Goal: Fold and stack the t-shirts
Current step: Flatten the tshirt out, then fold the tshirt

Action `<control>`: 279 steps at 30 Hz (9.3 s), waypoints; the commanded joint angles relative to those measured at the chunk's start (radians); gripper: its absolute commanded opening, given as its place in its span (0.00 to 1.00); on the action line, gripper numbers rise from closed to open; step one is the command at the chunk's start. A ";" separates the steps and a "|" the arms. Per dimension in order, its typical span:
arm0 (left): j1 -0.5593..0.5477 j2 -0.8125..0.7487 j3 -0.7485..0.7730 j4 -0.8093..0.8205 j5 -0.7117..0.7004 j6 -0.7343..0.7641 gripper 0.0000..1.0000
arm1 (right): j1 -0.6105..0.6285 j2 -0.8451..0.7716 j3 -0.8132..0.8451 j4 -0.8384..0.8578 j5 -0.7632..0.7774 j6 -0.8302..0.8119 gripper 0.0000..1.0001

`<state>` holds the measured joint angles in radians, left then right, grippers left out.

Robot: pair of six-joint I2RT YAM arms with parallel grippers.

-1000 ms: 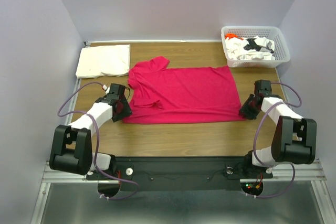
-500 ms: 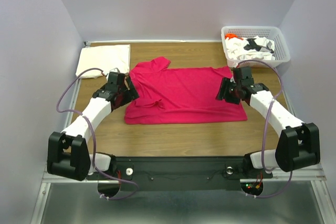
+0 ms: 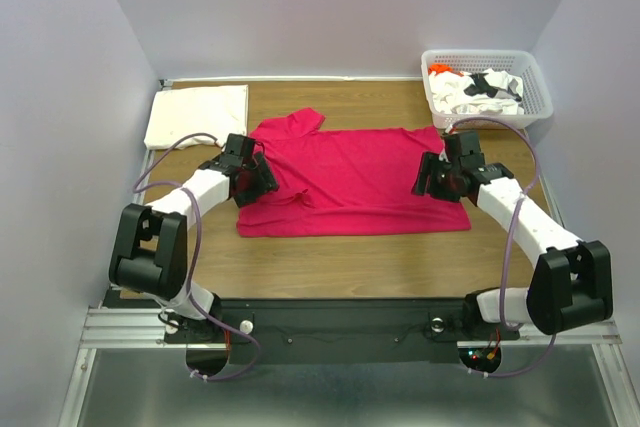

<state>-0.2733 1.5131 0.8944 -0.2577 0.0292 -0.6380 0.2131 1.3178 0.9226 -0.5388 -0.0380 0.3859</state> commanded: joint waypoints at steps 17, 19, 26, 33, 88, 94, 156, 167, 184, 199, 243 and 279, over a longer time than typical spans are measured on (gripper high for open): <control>-0.017 0.124 0.158 0.055 0.054 -0.031 0.61 | 0.005 -0.068 -0.022 0.022 0.063 -0.033 0.67; -0.015 0.147 0.192 0.052 0.044 -0.026 0.60 | 0.005 -0.068 -0.022 0.023 0.066 -0.039 0.67; -0.001 0.187 0.276 0.023 0.003 -0.011 0.61 | 0.005 -0.077 -0.015 0.023 0.047 -0.064 0.67; -0.024 0.020 0.158 -0.051 -0.109 0.024 0.79 | 0.003 -0.077 -0.008 0.025 -0.019 -0.097 0.67; -0.053 0.217 0.255 -0.037 -0.126 0.026 0.09 | 0.005 -0.115 -0.073 0.034 -0.026 -0.102 0.67; -0.038 0.233 0.271 -0.025 -0.086 -0.002 0.09 | 0.005 -0.120 -0.096 0.031 -0.005 -0.094 0.67; -0.058 -0.082 -0.230 -0.115 -0.181 -0.049 0.56 | -0.167 0.173 -0.267 0.108 -0.137 0.133 0.54; -0.023 -0.238 -0.218 -0.265 -0.149 -0.084 0.57 | -0.210 -0.038 -0.349 -0.067 -0.159 0.327 0.60; -0.086 -0.059 0.218 -0.173 -0.322 0.141 0.91 | -0.026 0.185 0.166 -0.056 0.029 0.039 0.54; -0.118 0.231 0.215 -0.112 -0.256 0.133 0.79 | -0.004 0.405 0.159 -0.036 0.095 0.005 0.51; 0.017 0.449 0.528 0.067 -0.213 0.454 0.66 | -0.239 0.377 0.328 -0.027 0.179 -0.033 0.49; 0.046 0.392 0.459 0.198 -0.097 0.462 0.73 | -0.311 0.615 0.450 0.161 0.150 -0.099 0.48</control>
<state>-0.2321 1.9316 1.3228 -0.0895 -0.0872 -0.1741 -0.0914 1.9209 1.3327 -0.4400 0.1280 0.3080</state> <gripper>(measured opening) 0.732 0.482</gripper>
